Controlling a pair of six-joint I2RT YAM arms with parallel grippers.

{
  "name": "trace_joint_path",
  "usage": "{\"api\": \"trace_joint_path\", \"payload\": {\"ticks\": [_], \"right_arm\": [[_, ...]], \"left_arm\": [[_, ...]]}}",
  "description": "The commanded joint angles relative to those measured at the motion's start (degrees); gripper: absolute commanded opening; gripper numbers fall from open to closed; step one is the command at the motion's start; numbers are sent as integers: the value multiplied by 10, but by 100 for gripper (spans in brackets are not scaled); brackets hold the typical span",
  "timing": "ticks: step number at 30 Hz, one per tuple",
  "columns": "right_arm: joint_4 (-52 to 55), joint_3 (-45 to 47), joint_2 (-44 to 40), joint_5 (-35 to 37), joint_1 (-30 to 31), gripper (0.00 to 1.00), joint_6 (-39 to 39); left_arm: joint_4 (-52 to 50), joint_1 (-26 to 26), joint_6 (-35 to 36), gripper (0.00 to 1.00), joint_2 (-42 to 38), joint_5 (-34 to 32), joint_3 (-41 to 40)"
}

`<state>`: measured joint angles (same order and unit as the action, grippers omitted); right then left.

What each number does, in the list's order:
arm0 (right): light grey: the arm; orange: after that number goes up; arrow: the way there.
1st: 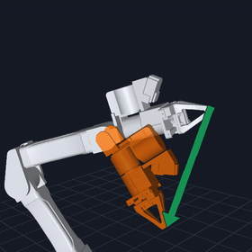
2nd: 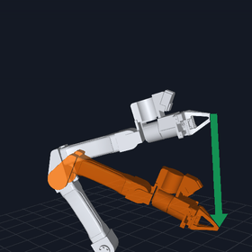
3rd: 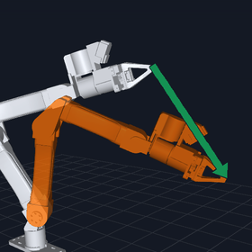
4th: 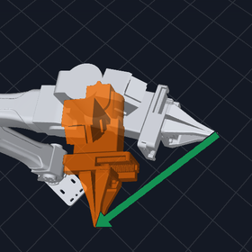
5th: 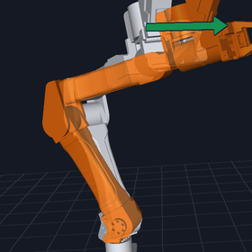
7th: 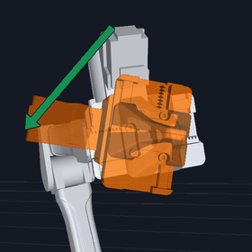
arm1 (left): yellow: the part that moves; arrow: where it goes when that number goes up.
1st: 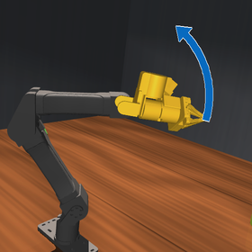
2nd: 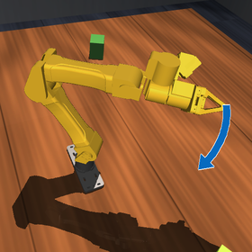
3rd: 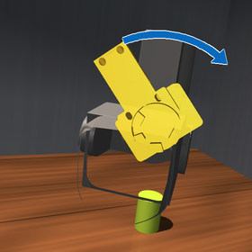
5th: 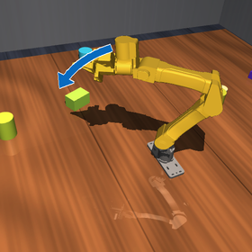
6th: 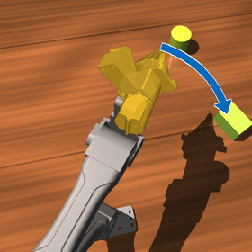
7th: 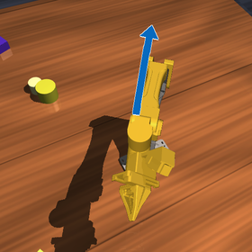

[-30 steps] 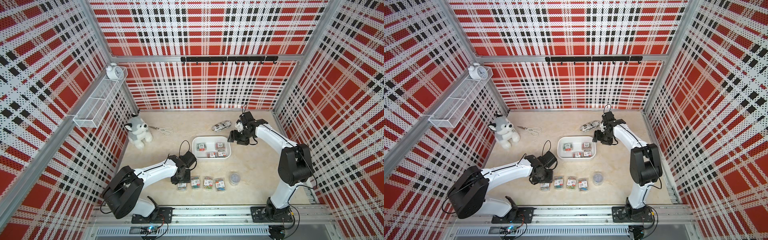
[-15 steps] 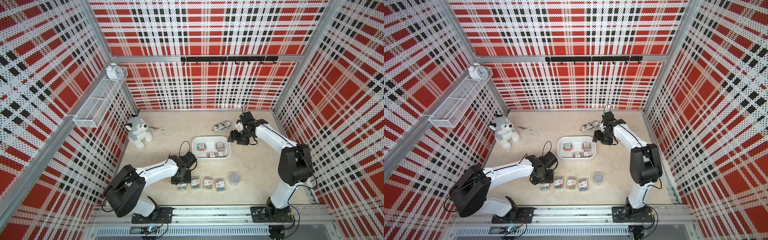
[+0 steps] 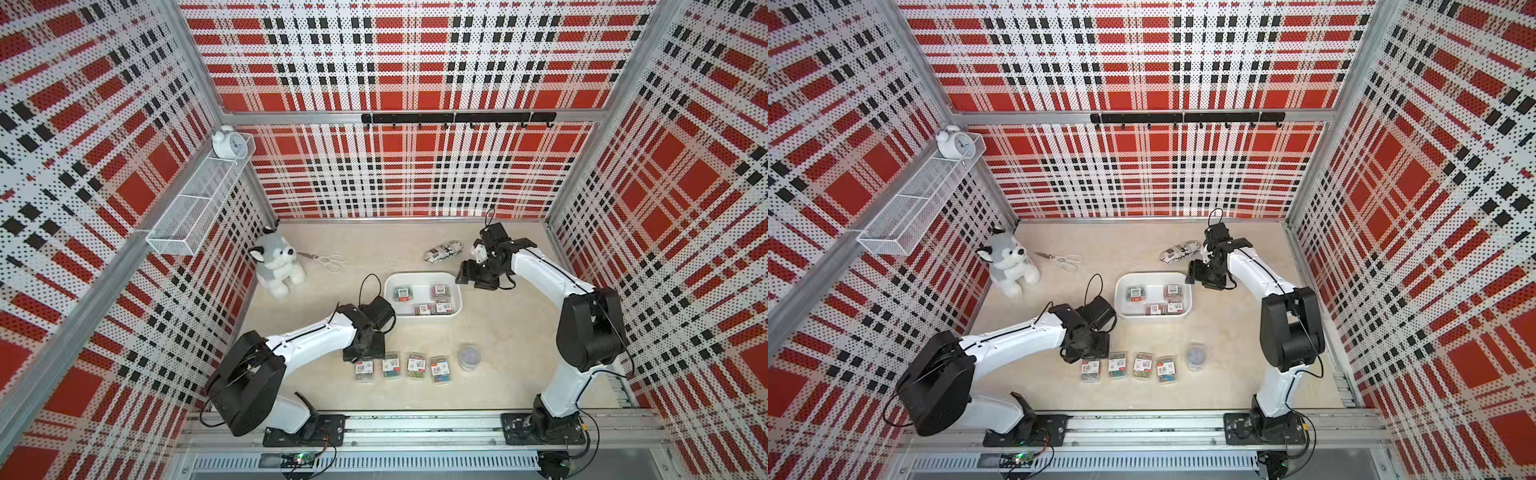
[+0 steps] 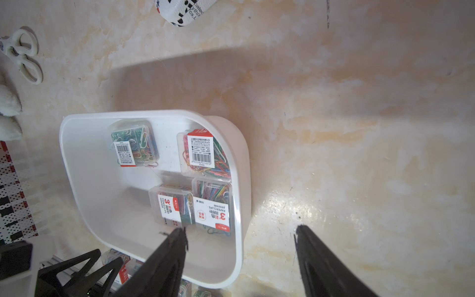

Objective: Take the paper clips out of the storage box
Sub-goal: Place the boxed paper clips at the center of the board, then adjust the storage box at the center of the board.

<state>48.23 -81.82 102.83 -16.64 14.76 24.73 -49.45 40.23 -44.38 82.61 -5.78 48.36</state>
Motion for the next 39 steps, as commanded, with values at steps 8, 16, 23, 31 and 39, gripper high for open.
{"api": "trace_joint_path", "payload": {"ticks": [8,16,23,31,39], "right_arm": [[-9,-4,-9,-19,-4,72,-4],[12,-2,18,-79,-4,71,-27],[29,4,41,-99,-1,70,-42],[60,3,74,-109,23,59,-59],[90,-13,88,-99,24,25,-61]], "left_arm": [[-90,-49,116,67,4,-163,323],[61,-1,404,63,110,-118,471],[143,34,593,64,156,2,453],[14,12,654,61,279,133,546],[8,8,660,61,304,139,526]]}}
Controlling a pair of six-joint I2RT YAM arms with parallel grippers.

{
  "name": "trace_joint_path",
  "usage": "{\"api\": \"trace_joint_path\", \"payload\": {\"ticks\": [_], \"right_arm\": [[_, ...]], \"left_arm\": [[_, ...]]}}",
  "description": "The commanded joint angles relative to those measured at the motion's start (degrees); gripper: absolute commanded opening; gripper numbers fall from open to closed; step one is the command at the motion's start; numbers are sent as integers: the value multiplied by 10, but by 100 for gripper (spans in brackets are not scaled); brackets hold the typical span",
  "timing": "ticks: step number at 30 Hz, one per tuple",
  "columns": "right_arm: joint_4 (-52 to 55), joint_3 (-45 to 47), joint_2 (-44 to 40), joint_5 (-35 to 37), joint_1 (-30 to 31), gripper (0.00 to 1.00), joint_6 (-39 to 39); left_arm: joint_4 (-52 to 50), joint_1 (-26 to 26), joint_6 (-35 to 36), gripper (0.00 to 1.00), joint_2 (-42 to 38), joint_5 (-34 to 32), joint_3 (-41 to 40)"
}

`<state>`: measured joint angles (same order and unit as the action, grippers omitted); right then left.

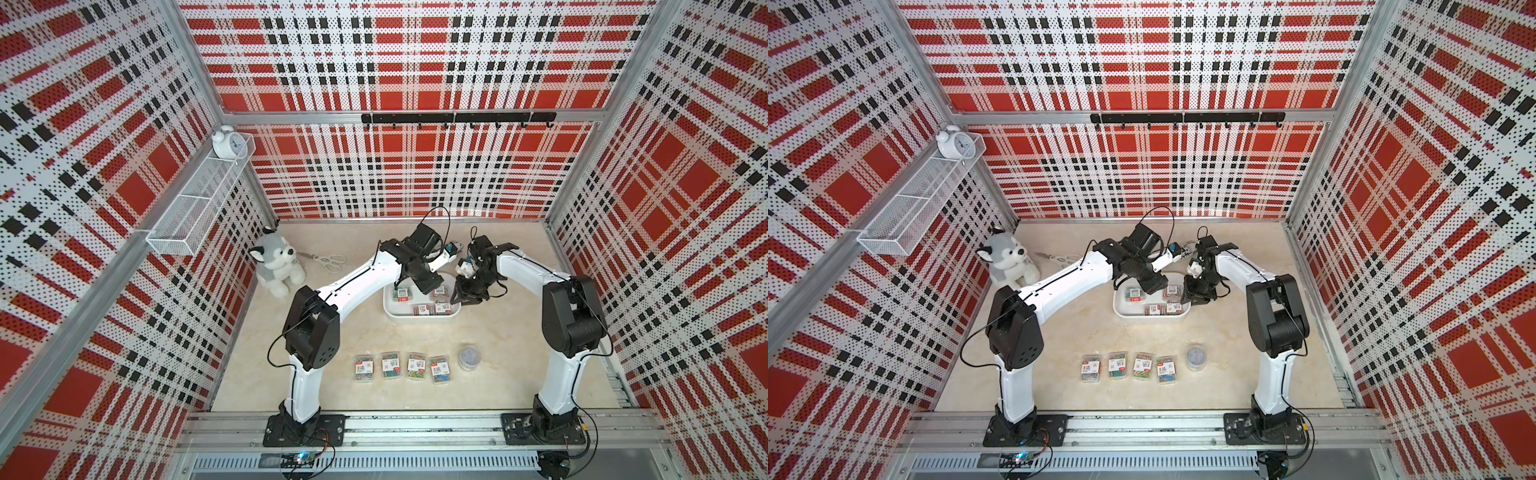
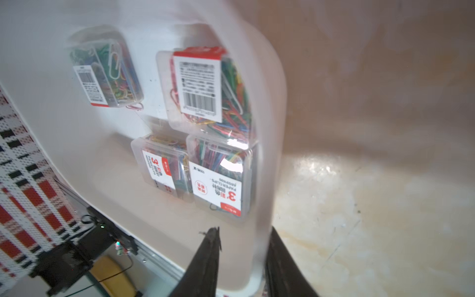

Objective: Take the paper clips out of the storage box
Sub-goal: Adjust the storage box at the center of the board.

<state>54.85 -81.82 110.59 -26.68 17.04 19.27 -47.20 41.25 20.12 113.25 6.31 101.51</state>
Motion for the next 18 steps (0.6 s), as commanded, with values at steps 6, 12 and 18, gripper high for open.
{"api": "trace_joint_path", "payload": {"ticks": [6,12,18], "right_arm": [[62,-52,25,-6,2,2,-7],[98,-92,33,-59,1,0,-4],[130,-143,33,-104,1,0,19]], "left_arm": [[-14,-6,16,61,-8,10,-26],[-14,-16,21,61,-26,-4,-48],[-14,-30,23,61,-36,-9,-65]]}}
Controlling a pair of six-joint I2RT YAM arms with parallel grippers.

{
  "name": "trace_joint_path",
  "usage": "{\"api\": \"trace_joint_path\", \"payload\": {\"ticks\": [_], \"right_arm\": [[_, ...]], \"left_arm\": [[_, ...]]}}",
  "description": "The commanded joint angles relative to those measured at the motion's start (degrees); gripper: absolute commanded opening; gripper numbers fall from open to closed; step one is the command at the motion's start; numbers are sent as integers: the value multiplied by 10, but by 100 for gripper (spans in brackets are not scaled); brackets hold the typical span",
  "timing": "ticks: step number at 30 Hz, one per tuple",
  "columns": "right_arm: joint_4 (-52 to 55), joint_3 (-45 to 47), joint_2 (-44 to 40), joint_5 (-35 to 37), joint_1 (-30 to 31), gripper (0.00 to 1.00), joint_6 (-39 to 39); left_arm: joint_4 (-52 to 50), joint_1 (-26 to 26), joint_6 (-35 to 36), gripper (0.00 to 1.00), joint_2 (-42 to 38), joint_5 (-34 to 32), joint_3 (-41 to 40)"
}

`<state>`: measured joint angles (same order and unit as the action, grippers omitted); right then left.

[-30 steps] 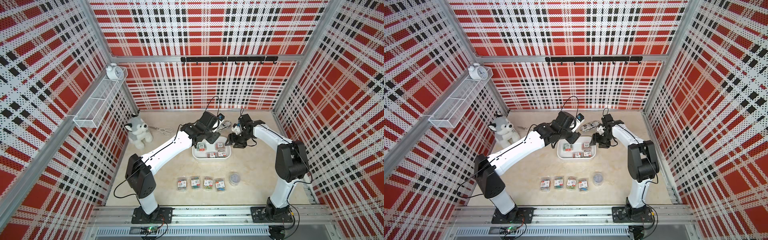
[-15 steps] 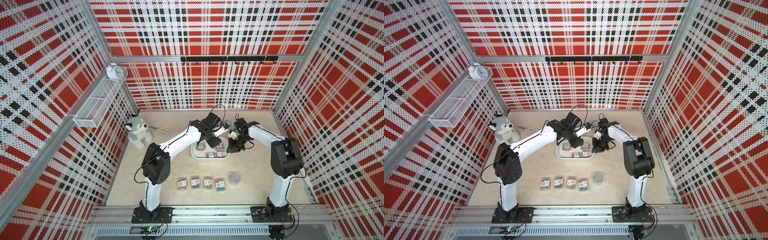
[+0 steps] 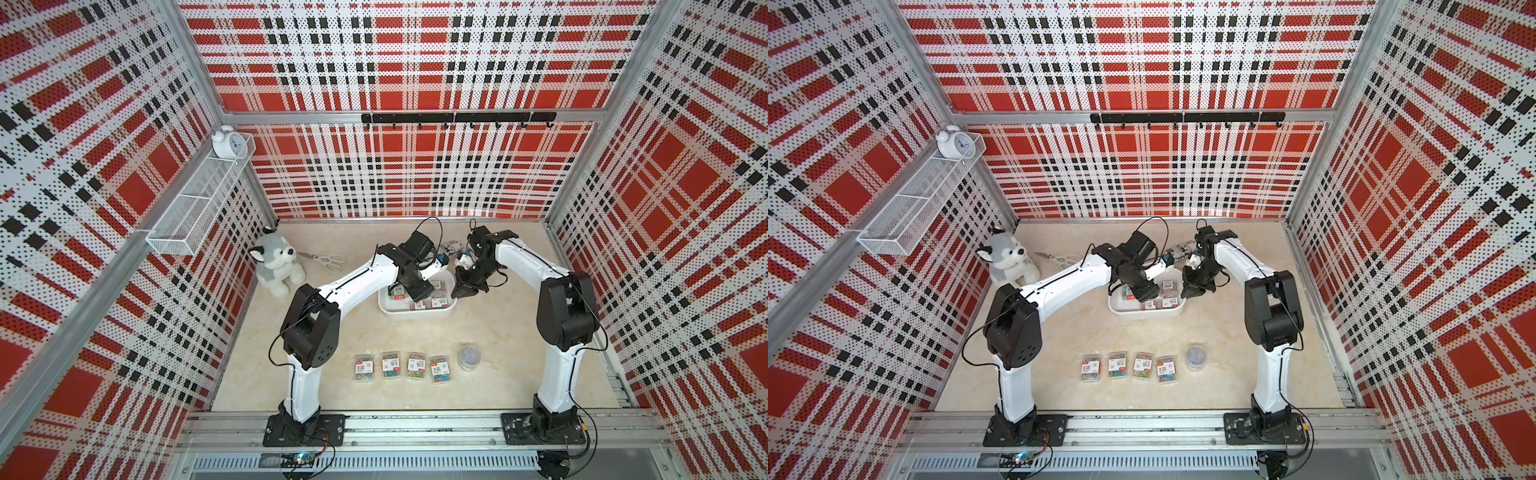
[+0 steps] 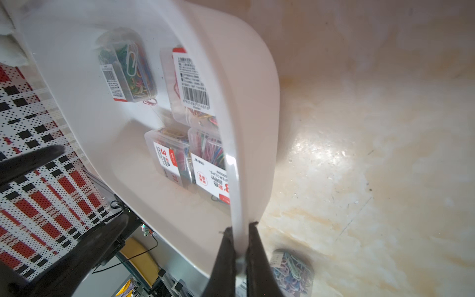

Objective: Take the paper clips out of the storage box
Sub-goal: Adjust the storage box at the center of the board.

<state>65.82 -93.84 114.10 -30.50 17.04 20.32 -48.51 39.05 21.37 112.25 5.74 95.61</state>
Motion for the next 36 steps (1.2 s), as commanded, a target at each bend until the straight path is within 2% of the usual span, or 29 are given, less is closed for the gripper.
{"api": "trace_joint_path", "payload": {"ticks": [1,7,10,13,17,20,24,28,30,31,34,36], "right_arm": [[21,-22,-3,-75,1,0,13],[21,-2,-9,-108,-5,0,31],[12,45,-5,-133,-12,0,28],[0,32,-17,-161,-11,0,47],[-10,65,-17,-175,-42,0,55],[-18,54,-18,-203,-15,0,74],[-3,58,-19,-173,-45,0,69],[-2,49,-11,-181,-4,0,71],[5,69,-20,-152,-50,0,63],[10,62,-20,-134,-55,0,58],[12,35,-1,-151,9,0,58],[19,46,1,-123,-4,0,47]], "left_arm": [[-1,-10,10,61,-27,-3,-6],[0,-18,16,61,-31,-1,-17],[2,-23,19,61,-31,0,-21],[1,-25,21,61,-32,0,-20],[3,-30,24,61,-28,1,-14],[6,-34,25,61,-28,-2,-9],[10,-37,25,61,-29,-8,-3],[21,-42,24,61,-35,-18,-6],[21,-43,22,61,-37,-23,-3],[22,-44,23,61,-39,-22,-4],[32,-47,20,62,-44,-26,-12],[32,-47,10,62,-40,-32,-5]]}}
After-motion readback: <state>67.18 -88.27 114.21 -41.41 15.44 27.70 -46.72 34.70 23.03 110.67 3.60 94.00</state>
